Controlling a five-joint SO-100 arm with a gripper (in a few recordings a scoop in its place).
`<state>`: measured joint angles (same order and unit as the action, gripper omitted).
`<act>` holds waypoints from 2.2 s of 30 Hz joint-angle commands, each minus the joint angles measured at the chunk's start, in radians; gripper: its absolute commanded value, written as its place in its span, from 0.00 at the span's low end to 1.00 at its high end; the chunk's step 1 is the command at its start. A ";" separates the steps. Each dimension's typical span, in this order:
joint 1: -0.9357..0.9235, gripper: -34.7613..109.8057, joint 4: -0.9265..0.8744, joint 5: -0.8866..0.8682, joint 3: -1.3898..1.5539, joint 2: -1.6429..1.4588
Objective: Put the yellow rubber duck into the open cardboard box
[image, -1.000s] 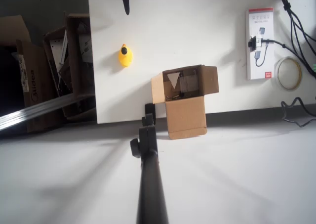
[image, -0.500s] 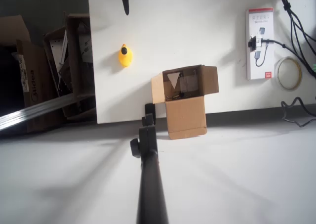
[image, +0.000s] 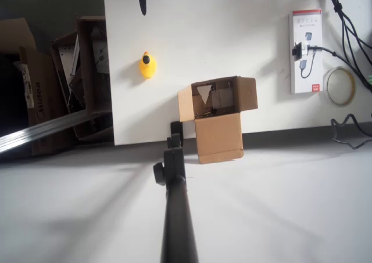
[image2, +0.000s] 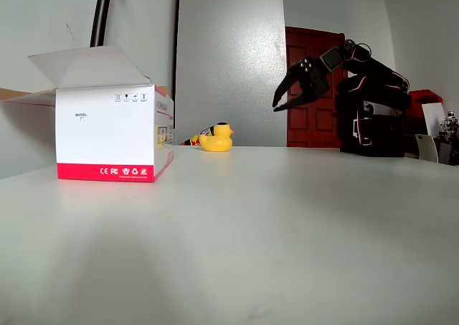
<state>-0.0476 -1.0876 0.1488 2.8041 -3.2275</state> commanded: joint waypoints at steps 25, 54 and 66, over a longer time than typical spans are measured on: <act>-0.011 0.24 -0.087 0.012 -0.698 0.675; 0.008 0.41 0.092 0.078 -0.904 1.436; 0.008 0.43 0.141 0.077 -0.922 1.555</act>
<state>-0.0414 -0.9572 0.2316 1.9328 -1.6782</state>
